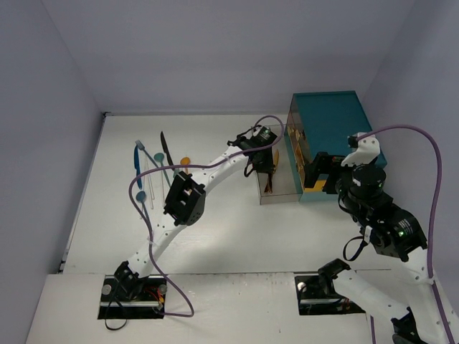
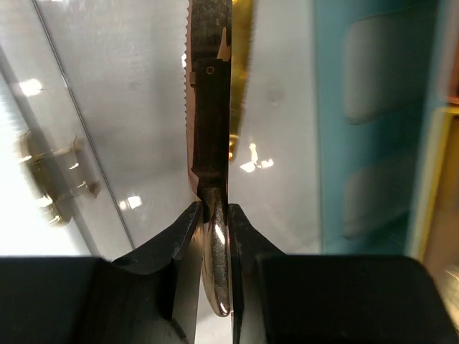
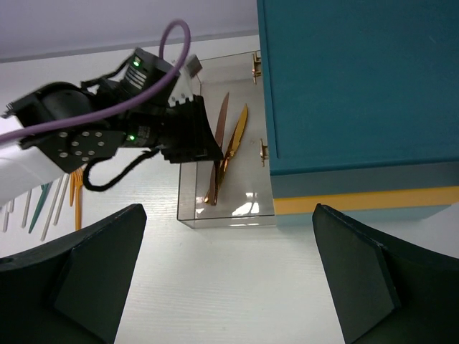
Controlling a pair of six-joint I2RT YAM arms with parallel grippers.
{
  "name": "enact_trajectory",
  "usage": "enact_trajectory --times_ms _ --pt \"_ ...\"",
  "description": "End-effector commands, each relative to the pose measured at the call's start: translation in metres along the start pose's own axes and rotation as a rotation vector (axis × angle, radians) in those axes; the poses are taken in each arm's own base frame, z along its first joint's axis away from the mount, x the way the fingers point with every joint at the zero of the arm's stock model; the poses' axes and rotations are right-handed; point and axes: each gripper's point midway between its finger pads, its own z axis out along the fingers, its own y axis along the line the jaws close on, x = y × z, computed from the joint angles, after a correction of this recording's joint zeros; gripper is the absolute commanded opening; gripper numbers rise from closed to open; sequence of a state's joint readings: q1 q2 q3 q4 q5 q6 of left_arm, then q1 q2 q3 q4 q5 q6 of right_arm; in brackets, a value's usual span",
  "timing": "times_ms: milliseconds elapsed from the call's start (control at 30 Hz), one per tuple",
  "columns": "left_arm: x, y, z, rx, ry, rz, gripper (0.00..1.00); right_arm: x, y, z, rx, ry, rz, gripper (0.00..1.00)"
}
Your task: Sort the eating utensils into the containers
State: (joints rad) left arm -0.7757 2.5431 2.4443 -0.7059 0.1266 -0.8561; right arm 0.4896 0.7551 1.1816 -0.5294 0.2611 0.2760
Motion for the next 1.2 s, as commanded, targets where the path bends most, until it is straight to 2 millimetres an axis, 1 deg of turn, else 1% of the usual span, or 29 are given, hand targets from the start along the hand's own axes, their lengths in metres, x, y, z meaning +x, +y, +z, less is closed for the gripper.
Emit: enact_trajectory --times_ms 0,67,133,167,267,333,367,433,500,533,567,600,667,700,733,767,833,867,900,933,1033,1067,1133,1167 --pt "-0.039 -0.036 -0.034 0.104 -0.125 -0.016 0.09 -0.02 -0.002 -0.006 0.008 -0.069 0.006 1.0" --pt "-0.037 -0.035 -0.03 0.102 -0.123 -0.012 0.17 -0.02 -0.003 -0.006 0.011 -0.069 0.004 1.0" --pt "-0.037 -0.037 -0.031 0.103 -0.127 -0.002 0.23 -0.02 -0.004 -0.006 0.013 -0.069 0.003 1.0" --pt "-0.038 -0.037 -0.033 0.104 -0.129 0.003 0.28 -0.02 -0.004 -0.007 0.013 -0.069 0.004 1.0" --pt "-0.044 -0.04 -0.047 0.108 -0.151 0.025 0.44 -0.02 -0.004 -0.007 0.015 -0.071 0.006 1.0" --pt "-0.048 -0.042 -0.062 0.109 -0.169 0.042 0.55 -0.02 -0.005 -0.007 0.016 -0.069 0.004 1.0" --pt "-0.051 -0.042 -0.07 0.108 -0.181 0.053 0.58 -0.02 -0.004 -0.007 0.016 -0.068 0.004 1.0" --pt "-0.056 -0.043 -0.086 0.102 -0.209 0.071 0.61 -0.02 -0.004 -0.006 0.018 -0.068 0.002 1.0" --pt "-0.063 -0.042 -0.11 0.088 -0.244 0.099 0.61 -0.023 -0.004 -0.006 0.017 -0.071 0.0 1.0" --pt "-0.068 -0.036 -0.122 0.061 -0.269 0.113 0.61 -0.023 -0.004 -0.006 0.017 -0.07 -0.002 1.0" --pt "-0.072 -0.03 -0.139 0.027 -0.293 0.134 0.61 -0.024 -0.004 -0.006 0.017 -0.07 -0.005 1.0" --pt "-0.077 -0.02 -0.151 -0.007 -0.311 0.144 0.61 -0.025 -0.003 -0.006 0.018 -0.072 -0.007 1.0" --pt "-0.087 0.011 -0.171 -0.092 -0.332 0.145 0.61 -0.025 -0.003 -0.004 0.018 -0.068 -0.012 1.0" --pt "-0.09 0.027 -0.177 -0.128 -0.332 0.139 0.61 -0.024 -0.003 -0.003 0.019 -0.064 -0.014 1.0" --pt "-0.093 0.044 -0.186 -0.165 -0.336 0.125 0.61 -0.023 -0.002 -0.002 0.019 -0.06 -0.017 1.0" --pt "-0.098 0.063 -0.2 -0.204 -0.349 0.104 0.61 -0.023 -0.002 -0.001 0.018 -0.056 -0.02 1.0" --pt "-0.1 0.106 -0.21 -0.281 -0.34 0.058 0.61 -0.021 -0.001 0.002 0.018 -0.046 -0.028 1.0" --pt "-0.101 0.135 -0.21 -0.326 -0.321 0.023 0.61 -0.02 -0.001 0.003 0.018 -0.041 -0.029 1.0" --pt "-0.101 0.159 -0.213 -0.36 -0.307 -0.007 0.61 -0.019 0.0 0.005 0.017 -0.035 -0.032 1.0" --pt "-0.102 0.171 -0.217 -0.371 -0.304 -0.018 0.61 -0.017 0.001 0.007 0.017 -0.029 -0.038 1.0" --pt "-0.106 0.226 -0.217 -0.461 -0.26 -0.057 0.58 -0.013 0.001 0.013 0.021 -0.009 -0.051 1.0" --pt "-0.106 0.241 -0.215 -0.482 -0.24 -0.071 0.57 -0.012 0.002 0.014 0.023 -0.002 -0.054 1.0" --pt "-0.106 0.262 -0.208 -0.49 -0.198 -0.106 0.56 -0.01 0.004 0.019 0.022 0.011 -0.062 1.0" --pt "-0.107 0.268 -0.204 -0.493 -0.188 -0.115 0.56 -0.01 0.004 0.02 0.022 0.014 -0.063 1.0"
